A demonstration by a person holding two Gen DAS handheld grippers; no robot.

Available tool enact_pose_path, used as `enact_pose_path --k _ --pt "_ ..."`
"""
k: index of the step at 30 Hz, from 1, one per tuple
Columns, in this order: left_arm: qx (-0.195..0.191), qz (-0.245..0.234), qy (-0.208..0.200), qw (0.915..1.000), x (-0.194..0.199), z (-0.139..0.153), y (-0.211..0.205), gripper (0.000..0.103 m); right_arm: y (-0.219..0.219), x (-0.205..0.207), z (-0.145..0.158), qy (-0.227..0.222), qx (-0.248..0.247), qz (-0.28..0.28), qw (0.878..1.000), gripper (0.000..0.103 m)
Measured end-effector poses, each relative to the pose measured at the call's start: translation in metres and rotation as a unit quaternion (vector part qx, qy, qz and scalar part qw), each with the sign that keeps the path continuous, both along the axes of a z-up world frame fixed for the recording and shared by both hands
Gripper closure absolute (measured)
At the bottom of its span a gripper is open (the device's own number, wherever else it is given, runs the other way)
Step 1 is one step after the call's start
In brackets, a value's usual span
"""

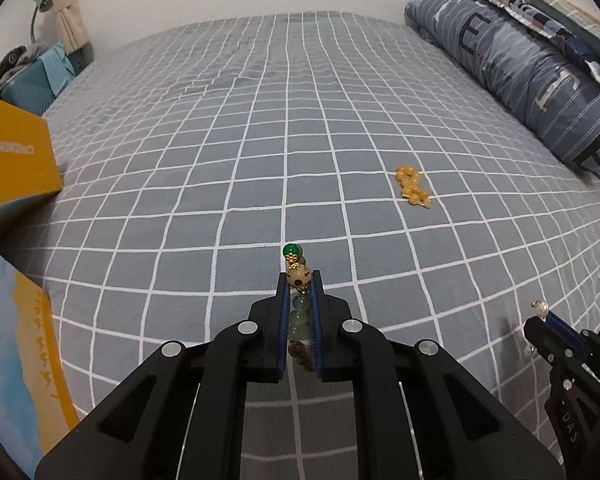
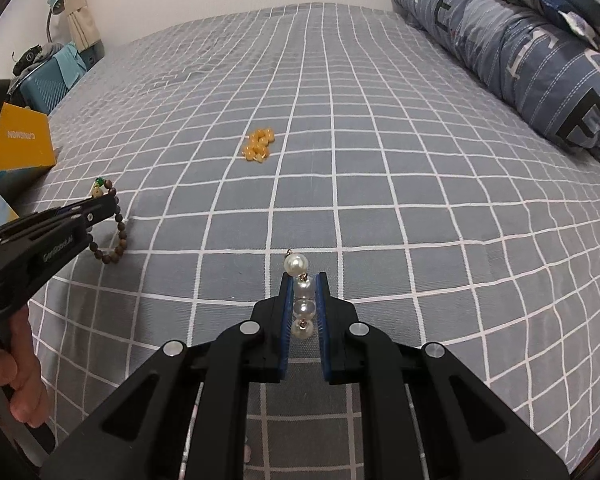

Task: Organize jewelry
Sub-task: 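Carry the wooden bracelet and pearl charm over the open white box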

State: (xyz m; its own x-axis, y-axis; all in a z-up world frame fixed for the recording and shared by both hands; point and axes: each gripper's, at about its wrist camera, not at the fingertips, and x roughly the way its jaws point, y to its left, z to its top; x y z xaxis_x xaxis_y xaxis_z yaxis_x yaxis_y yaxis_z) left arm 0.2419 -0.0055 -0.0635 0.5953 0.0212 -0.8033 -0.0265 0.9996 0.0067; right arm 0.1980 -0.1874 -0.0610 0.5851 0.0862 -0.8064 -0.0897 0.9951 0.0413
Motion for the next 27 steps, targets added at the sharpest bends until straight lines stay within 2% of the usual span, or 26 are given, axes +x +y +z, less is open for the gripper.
enact_pose_path --k 13,27 --pt "-0.015 0.000 -0.033 0.9993 -0.034 0.029 0.016 0.094 0.010 -0.018 0.024 -0.031 -0.010 -0.004 0.999 0.092" --pt "-0.006 0.009 -0.074 0.9972 -0.069 0.062 0.043 0.094 0.032 -0.034 0.044 -0.059 -0.019 -0.001 0.998 0.092"
